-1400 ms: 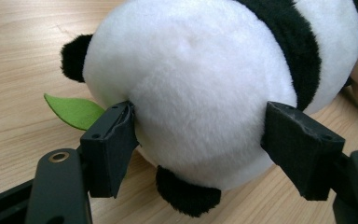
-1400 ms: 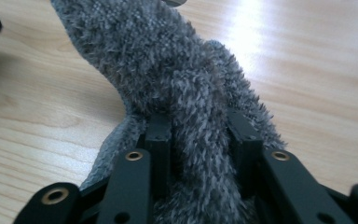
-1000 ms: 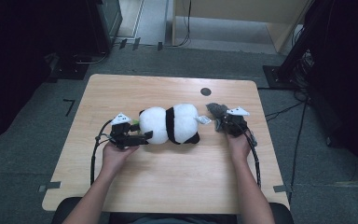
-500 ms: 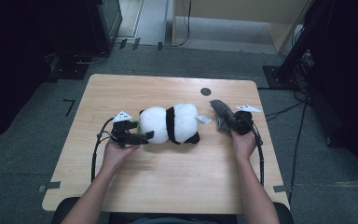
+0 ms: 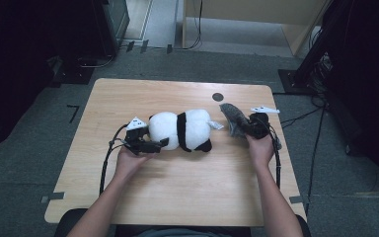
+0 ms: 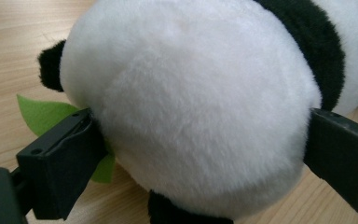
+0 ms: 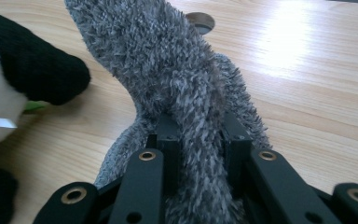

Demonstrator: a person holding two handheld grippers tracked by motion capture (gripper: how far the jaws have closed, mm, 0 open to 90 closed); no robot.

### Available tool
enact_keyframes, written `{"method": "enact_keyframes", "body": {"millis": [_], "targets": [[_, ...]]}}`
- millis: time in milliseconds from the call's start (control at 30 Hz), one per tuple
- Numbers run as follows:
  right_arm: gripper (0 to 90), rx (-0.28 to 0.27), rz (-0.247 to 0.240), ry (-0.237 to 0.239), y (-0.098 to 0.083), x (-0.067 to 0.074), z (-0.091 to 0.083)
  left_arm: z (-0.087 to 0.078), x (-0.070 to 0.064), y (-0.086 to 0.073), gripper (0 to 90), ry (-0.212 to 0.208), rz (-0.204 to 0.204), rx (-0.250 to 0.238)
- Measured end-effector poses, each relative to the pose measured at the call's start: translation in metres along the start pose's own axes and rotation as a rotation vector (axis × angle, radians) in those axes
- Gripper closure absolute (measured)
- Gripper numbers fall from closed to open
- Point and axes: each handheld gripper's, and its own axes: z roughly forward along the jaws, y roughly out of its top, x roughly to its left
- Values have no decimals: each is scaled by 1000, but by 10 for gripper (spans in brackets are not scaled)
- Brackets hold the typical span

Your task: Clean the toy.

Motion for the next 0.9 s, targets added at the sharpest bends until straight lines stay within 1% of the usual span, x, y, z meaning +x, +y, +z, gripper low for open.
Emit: {"method": "enact_keyframes", "body": {"millis": [33,67,100,133,200,233,333,367,467,533,567,600,667,733,767,833,900], "targets": [[752,6,2,8,2,0,-1,0,1,-1,18,-7,1,3],[752,8,0,13,4,1,-3,0,1,-2,43,-13,2,1],[751,10,1,21,5,1,-3,0,1,-4,57,-12,16,-12],[752,14,-3,23,7,1,-5,1,1,-6,73,-7,24,-17],[752,17,-13,21,11,3,-8,1,1,-8,109,-12,41,-24],[752,13,-20,22,13,4,-9,1,1,-9,112,-11,43,-25],[752,12,-30,40,20,8,-13,0,1,-10,139,-12,36,-22],[751,19,-35,49,22,9,-14,-1,0,-10,161,-12,32,-22],[751,24,-59,54,30,15,-18,-2,0,-12,261,-11,16,-23],[752,13,-64,64,35,17,-20,-3,-1,-12,287,-4,22,-11],[751,12,-62,71,38,18,-22,-3,-1,-12,293,-4,21,-13],[749,12,-60,79,41,20,-23,-4,-1,-12,310,-7,23,-12],[747,7,-73,86,47,24,-25,-4,-1,-12,355,-10,29,-10],[745,17,-80,104,51,29,-26,-5,-1,-12,371,-8,40,-9],[745,32,-92,106,54,31,-27,-5,-1,-12,374,-7,43,-7],[745,34,-115,104,58,35,-27,-5,-2,-12,376,-5,41,-2],[743,33,-119,110,62,38,-28,-6,-3,-12,380,-5,35,3]]}}
